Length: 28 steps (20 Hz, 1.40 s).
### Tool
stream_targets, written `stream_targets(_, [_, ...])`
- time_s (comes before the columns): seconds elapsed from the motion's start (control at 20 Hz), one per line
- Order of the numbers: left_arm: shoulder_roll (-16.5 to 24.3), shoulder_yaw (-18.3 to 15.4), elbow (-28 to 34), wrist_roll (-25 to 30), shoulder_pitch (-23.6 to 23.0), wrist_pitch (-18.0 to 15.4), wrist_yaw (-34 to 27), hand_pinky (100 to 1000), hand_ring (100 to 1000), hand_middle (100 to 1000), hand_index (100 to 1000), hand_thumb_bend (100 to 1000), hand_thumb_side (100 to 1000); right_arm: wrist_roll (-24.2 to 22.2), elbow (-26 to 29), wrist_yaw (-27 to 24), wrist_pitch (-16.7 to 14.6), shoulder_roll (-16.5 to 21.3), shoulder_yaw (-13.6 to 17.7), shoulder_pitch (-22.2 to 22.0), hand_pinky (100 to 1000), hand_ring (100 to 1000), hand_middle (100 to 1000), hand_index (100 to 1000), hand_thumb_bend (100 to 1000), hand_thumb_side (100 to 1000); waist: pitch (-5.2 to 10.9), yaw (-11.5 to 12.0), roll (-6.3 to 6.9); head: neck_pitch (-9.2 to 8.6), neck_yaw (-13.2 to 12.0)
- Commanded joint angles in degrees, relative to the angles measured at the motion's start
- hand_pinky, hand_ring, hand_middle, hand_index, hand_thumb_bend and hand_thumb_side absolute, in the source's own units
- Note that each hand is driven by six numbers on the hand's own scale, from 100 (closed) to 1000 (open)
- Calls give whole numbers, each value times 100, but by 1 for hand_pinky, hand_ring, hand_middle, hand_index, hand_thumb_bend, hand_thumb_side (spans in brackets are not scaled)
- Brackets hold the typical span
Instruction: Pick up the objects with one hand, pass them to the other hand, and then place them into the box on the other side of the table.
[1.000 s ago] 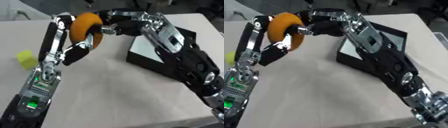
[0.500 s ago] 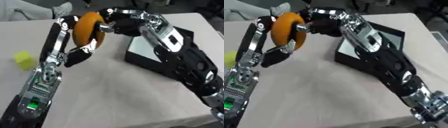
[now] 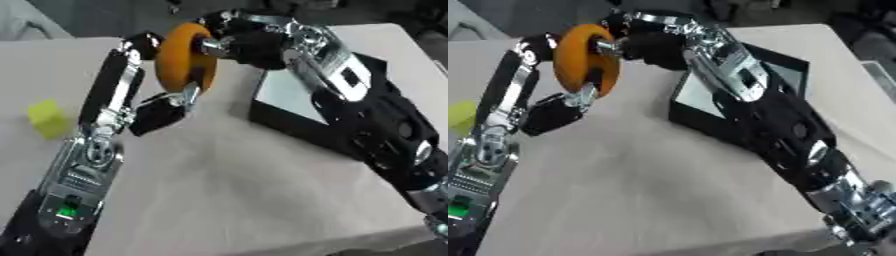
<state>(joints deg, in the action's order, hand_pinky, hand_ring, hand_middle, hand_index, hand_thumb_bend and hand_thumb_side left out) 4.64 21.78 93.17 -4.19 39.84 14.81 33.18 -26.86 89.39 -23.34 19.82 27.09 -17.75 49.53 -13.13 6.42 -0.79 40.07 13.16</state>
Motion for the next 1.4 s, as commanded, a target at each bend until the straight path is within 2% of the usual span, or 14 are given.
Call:
stream_targets(0.05, [194, -130, 159, -353, -13, 481, -51, 814, 717, 671, 982, 489, 544, 176, 163, -113, 9, 232, 181, 29, 969, 1000, 878, 548, 100, 338, 137, -31, 28, -70, -25])
stream_targets(0.25, [430, -258, 287, -772, -161, 827, -380, 809, 711, 665, 979, 482, 535, 377, 193, -161, 17, 351, 339, -115, 971, 1000, 876, 546, 100, 347, 161, -97, 83, -42, 70])
stream_targets(0.3, [501, -288, 313, -823, -199, 861, -454, 808, 711, 664, 979, 481, 534, 428, 180, -166, 21, 364, 380, -142, 971, 1000, 877, 546, 100, 433, 167, -118, 95, -33, 110])
stream_targets(0.35, [562, -320, 338, -859, -238, 888, -529, 808, 710, 664, 978, 479, 532, 478, 164, -167, 23, 372, 418, -166, 971, 1000, 875, 545, 100, 349, 175, -139, 106, -23, 138])
stream_targets(0.55, [785, -425, 428, -919, -382, 853, -898, 803, 705, 658, 973, 472, 542, 621, 59, -171, 17, 354, 566, -189, 985, 1000, 881, 554, 100, 362, 183, -218, 149, 0, 209])
stream_targets(0.8, [1304, -668, 649, -1016, -690, 936, -1307, 803, 702, 653, 938, 365, 514, 782, 5, -5, -194, 711, 869, -437, 996, 1000, 891, 577, 100, 337, 193, -309, 193, 46, 415])
stream_targets(0.95, [1755, -870, 882, -1144, -893, 1070, -1540, 805, 697, 649, 923, 340, 507, 1225, 9, 453, -515, 995, 1166, -753, 984, 1000, 879, 577, 100, 324, 188, -365, 225, 23, 529])
stream_targets(1.05, [2088, -1031, 1017, -1231, -1052, 1166, -1663, 803, 697, 648, 914, 326, 489, 1676, 0, 998, -776, 1144, 1364, -1000, 970, 1000, 872, 574, 100, 310, 174, -398, 248, 2, 561])
stream_targets(1.25, [2646, -1375, 1189, -1430, -1367, 1360, -1801, 800, 697, 640, 880, 320, 455, 2423, -198, 2193, -1138, 1208, 1558, -1404, 949, 1000, 871, 572, 100, 269, 139, -430, 293, -53, 564])
stream_targets(1.4, [2984, -1584, 1303, -1502, -1546, 1445, -1896, 802, 696, 636, 870, 321, 444, 2740, -559, 3004, -1306, 1162, 1629, -1555, 942, 1000, 882, 578, 100, 247, 129, -427, 319, -71, 568])
